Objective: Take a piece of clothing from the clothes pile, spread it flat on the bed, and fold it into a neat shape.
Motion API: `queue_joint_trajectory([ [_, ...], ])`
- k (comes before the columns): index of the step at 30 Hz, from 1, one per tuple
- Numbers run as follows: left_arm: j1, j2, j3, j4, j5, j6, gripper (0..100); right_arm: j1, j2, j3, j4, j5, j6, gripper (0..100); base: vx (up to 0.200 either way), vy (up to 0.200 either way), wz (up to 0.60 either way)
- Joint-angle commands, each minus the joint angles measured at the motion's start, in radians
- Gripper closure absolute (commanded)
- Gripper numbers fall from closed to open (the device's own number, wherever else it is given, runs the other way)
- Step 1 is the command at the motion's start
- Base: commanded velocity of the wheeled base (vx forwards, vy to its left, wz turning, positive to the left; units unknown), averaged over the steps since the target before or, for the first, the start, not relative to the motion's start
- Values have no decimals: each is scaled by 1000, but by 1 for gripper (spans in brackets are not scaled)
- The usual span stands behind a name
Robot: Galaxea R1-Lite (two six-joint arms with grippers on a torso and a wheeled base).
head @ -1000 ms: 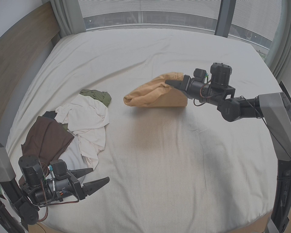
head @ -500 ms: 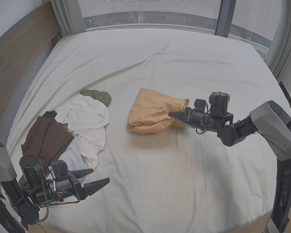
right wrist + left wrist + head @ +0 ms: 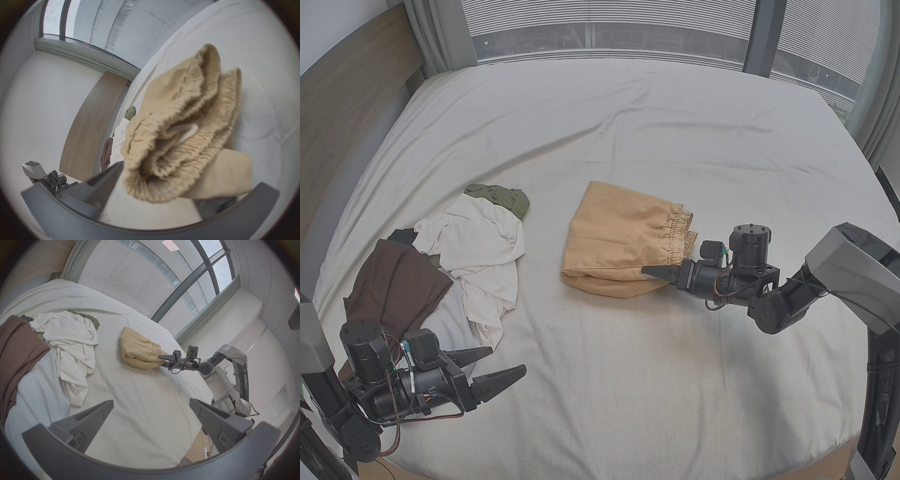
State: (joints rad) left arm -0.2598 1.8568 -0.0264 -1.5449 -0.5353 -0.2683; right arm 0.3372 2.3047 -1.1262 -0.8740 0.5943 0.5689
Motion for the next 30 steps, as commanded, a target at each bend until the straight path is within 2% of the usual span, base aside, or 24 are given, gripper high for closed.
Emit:
queue_joint_trajectory([
  [1, 2, -10, -3, -1, 1, -2, 0, 5, -139, 175, -3, -1, -40, 0, 0, 0, 0],
  [5, -12, -62, -9, -1, 1, -3, 0, -7, -284, 353, -6, -4, -110, 0, 0, 0, 0],
  [7, -67, -128, -12, -1, 1, -32, 0, -14, -429, 473, -6, -5, -133, 0, 0, 0, 0],
  [12, -207, -324, -17, -1, 5, -175, 0, -15, -755, 664, 4, -7, -138, 0, 0, 0, 0],
  [15, -263, -406, -10, 2, 11, -209, 0, -14, -887, 738, 6, -7, -150, 0, 0, 0, 0],
  [16, -297, -464, 5, 12, 20, -218, 0, -17, -990, 789, 13, -7, -162, 0, 0, 0, 0],
  [18, -299, -470, 6, 14, 20, -218, 0, -17, -999, 793, 17, -7, -164, 0, 0, 0, 0],
  [19, -320, -561, 26, 63, 63, -220, 0, -35, -1183, 864, 72, -10, -185, 0, 0, 0, 0],
  [20, -319, -590, 26, 109, 89, -210, 0, -53, -1255, 882, 104, -13, -193, 0, 0, 0, 0],
  [23, -320, -643, 26, 184, 144, -204, 0, -81, -1361, 904, 159, -14, -208, 0, 0, 0, 0],
  [24, -320, -702, 26, 259, 199, -201, 0, -104, -1456, 911, 214, -13, -213, 0, 0, 0, 0],
  [25, -320, -702, 26, 259, 199, -201, 0, -104, -1456, 911, 214, -13, -213, 0, 0, 0, 0],
  [26, -315, -788, 26, 362, 247, -204, 0, -133, -1571, 925, 294, -16, -218, 0, 0, 0, 0],
  [30, -243, -1001, 26, 614, 258, -230, 0, -204, -1782, 967, 418, -16, -233, 0, 0, 0, 0],
])
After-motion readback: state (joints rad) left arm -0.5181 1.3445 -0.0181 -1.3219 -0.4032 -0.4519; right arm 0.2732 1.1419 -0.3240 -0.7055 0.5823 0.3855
